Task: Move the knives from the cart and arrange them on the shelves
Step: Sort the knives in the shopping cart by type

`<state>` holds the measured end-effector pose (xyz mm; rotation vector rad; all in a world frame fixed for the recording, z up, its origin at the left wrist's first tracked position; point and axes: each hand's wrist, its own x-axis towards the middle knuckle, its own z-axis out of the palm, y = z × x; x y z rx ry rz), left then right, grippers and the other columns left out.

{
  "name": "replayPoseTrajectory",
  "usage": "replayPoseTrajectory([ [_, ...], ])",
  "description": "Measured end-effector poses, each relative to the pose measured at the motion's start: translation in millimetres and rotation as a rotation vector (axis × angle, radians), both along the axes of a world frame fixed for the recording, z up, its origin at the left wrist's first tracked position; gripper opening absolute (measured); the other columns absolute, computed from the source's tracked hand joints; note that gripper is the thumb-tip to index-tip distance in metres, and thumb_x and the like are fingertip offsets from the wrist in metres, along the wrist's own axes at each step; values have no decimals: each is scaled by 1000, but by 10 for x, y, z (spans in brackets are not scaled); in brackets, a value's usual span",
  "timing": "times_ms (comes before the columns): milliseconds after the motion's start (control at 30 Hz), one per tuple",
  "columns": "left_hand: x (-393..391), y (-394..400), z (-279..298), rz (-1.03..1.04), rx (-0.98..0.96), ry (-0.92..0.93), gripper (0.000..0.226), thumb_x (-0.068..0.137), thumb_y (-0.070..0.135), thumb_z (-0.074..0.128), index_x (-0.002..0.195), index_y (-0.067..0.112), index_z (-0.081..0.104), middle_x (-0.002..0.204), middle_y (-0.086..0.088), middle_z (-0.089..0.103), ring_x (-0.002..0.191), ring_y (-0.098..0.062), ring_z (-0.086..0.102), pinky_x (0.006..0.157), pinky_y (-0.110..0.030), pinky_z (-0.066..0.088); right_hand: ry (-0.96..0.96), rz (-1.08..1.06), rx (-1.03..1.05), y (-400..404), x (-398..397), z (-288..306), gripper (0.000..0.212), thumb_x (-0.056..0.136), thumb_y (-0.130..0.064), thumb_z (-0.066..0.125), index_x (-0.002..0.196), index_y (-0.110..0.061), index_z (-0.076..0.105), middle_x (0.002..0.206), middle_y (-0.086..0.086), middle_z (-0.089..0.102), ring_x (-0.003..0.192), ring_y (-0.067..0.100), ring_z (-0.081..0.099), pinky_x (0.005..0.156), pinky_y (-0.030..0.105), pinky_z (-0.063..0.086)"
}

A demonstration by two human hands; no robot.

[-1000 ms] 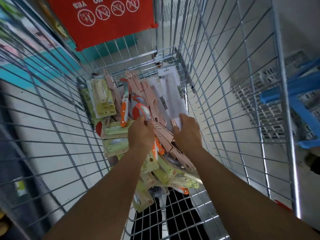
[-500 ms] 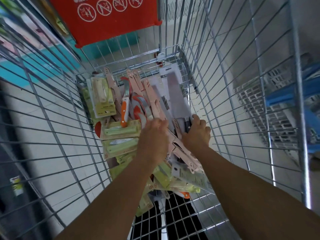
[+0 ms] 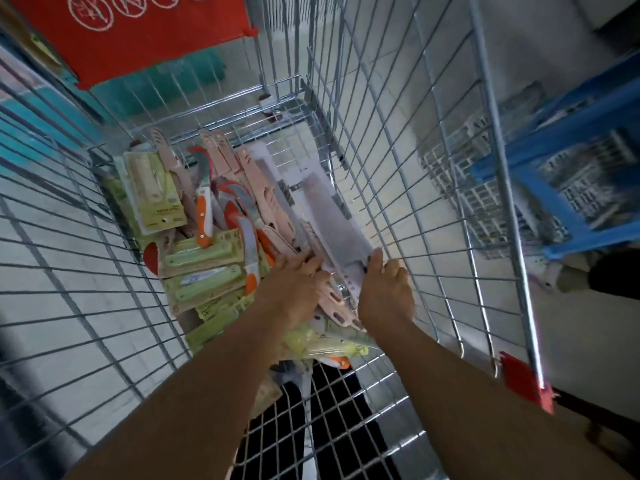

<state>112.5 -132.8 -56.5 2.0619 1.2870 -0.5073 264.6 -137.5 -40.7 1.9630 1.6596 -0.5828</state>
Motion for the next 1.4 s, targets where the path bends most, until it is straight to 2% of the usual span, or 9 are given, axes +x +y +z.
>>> replayPoseTrajectory([
  [200, -129, -58, 117, -27, 54, 36, 42, 99, 25, 40, 141, 24, 36, 156, 0, 21, 144, -22, 17, 113, -47, 14, -34, -61, -54, -38, -17, 48, 86, 92, -22, 56, 149, 2, -4, 147, 25, 22, 135, 37, 27, 100, 36, 42],
  [333, -191, -119, 164, 5, 128, 51, 47, 98, 21, 43, 144, 23, 36, 152, 0, 31, 142, -20, 23, 114, -50, 12, -41, -74, -49, -59, -106, 59, 86, 92, -25, 56, 148, 5, -2, 149, 27, 17, 137, 38, 26, 108, 38, 36],
  [533, -197, -115, 181, 40, 97, 64, 45, 98, 19, 42, 142, 24, 37, 151, 0, 32, 143, -20, 20, 115, -50, 10, 205, 146, -28, -143, -281, -14, 73, 84, -19, 66, 144, -11, 25, 142, 14, 34, 127, 29, 37, 101, 36, 38],
  [667, -204, -125, 170, 50, 115, 69, 46, 95, 18, 45, 139, 28, 42, 143, 1, 40, 138, -19, 27, 113, -47, 12, 153, 3, -56, -129, -251, -90, 69, 87, -16, 61, 145, -11, 23, 144, 15, 28, 129, 30, 34, 102, 39, 38],
  [800, -198, -118, 169, 70, 130, 65, 45, 95, 20, 46, 139, 26, 42, 142, -2, 40, 139, -21, 27, 114, -46, 13, 166, 107, 68, -31, -232, -136, 55, 87, -11, 58, 137, -16, 34, 137, 13, 34, 123, 28, 40, 94, 36, 44],
  [967, -202, -125, 207, 105, 150, 113, 40, 94, 22, 49, 134, 18, 46, 135, -5, 44, 129, -25, 39, 110, -42, 24, 164, 145, 36, 21, -291, -231, 62, 89, -13, 53, 143, -23, 23, 139, 17, 30, 125, 31, 38, 92, 39, 45],
  [1133, -241, -62, 226, 210, 109, 104, 31, 93, 23, 51, 124, 18, 52, 128, -5, 44, 125, -24, 40, 108, -42, 28, 229, 187, 24, 136, -340, -249, 67, 83, -8, 61, 139, -21, 27, 133, 15, 33, 122, 31, 37, 94, 38, 43],
  [1267, -262, -39, 208, 311, 108, 92, 32, 92, 16, 51, 124, 15, 51, 128, -6, 43, 125, -25, 37, 108, -40, 33, 308, 154, 56, 126, -289, -268, 59, 86, -8, 52, 140, -23, 32, 127, 11, 40, 120, 32, 40, 95, 38, 41],
  [1400, -263, 21, 225, 569, 126, -110, 31, 94, 12, 46, 124, 13, 54, 119, -10, 49, 113, -27, 45, 94, -37, 42, 420, 90, 110, 177, -361, -252, 41, 96, -17, 45, 136, -21, 41, 130, 9, 44, 118, 27, 41, 93, 36, 39],
])
